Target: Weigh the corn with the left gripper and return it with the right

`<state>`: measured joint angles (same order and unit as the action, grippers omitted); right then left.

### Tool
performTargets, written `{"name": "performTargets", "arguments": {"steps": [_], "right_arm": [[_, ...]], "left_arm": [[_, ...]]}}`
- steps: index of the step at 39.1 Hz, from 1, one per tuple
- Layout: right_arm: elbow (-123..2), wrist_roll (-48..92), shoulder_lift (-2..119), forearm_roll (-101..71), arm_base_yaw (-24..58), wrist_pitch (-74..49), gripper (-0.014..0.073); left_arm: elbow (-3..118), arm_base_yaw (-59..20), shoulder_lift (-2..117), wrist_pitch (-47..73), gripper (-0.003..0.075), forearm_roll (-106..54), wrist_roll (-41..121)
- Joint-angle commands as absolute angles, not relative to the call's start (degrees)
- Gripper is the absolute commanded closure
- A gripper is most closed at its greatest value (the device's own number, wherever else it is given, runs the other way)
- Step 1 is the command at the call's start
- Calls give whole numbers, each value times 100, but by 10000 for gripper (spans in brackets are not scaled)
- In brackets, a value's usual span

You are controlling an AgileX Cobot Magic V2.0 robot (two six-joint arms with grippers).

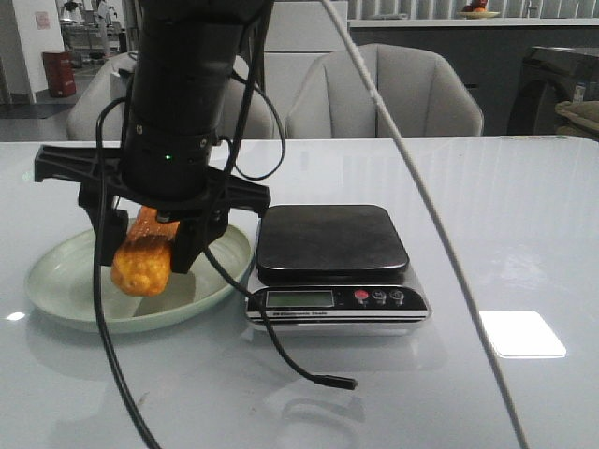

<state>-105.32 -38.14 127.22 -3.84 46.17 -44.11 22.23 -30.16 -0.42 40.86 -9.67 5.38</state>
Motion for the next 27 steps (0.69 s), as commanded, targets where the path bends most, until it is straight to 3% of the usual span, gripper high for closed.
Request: {"name": "performTargets", "arguments": {"steps": [1, 7, 19, 27], "right_arm": [[-10702, -3743, 12445, -550, 4611, -4118, 108], [-10707, -3743, 12447, -576, 4611, -4076, 24], [-10709, -3630, 11862, -576, 4326, -4607, 25], [-10709, -2203, 11225, -726, 3885, -5437, 28]], "left_arm": [[2356, -3035, -78, 3672, 599, -1025, 531], [2356, -3035, -78, 3672, 599, -1025, 531], [2356, -3035, -78, 3672, 599, -1025, 531], [2356, -3035, -78, 3672, 599, -1025, 531]]}}
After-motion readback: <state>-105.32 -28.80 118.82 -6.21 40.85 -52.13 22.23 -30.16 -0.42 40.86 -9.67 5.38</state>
